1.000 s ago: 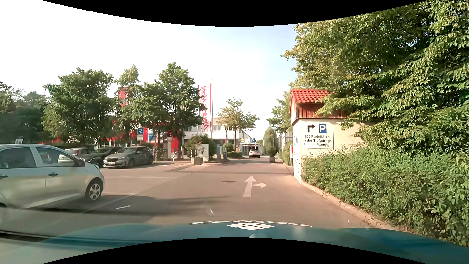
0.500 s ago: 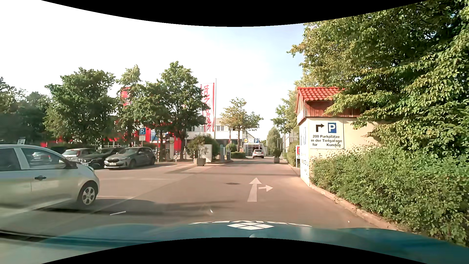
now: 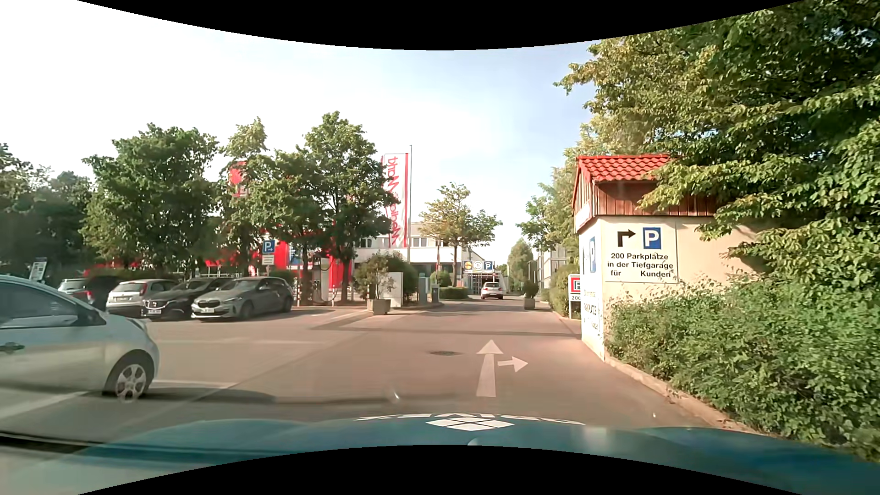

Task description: Follow the waypoints while adhering to traffic rules and regulations

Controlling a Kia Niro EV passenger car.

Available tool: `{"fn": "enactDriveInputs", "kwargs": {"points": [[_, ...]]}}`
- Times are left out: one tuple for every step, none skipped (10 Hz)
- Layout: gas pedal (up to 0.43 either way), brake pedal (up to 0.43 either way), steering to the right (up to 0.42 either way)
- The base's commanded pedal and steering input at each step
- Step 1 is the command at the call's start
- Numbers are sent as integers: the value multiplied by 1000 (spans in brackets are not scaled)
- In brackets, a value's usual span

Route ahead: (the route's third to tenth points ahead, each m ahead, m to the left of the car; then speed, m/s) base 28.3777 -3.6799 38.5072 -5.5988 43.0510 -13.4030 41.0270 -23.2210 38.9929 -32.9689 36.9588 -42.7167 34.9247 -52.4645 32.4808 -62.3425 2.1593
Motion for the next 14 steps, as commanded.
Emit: {"fn": "enactDriveInputs", "kwargs": {"points": [[390,0,-20],[378,0,-11],[378,0,-3],[378,0,-2],[378,0,-2],[421,0,0],[429,0,2],[441,0,7],[441,0,15],[441,0,22],[429,0,29],[398,0,34],[358,0,36],[260,0,40]]}}
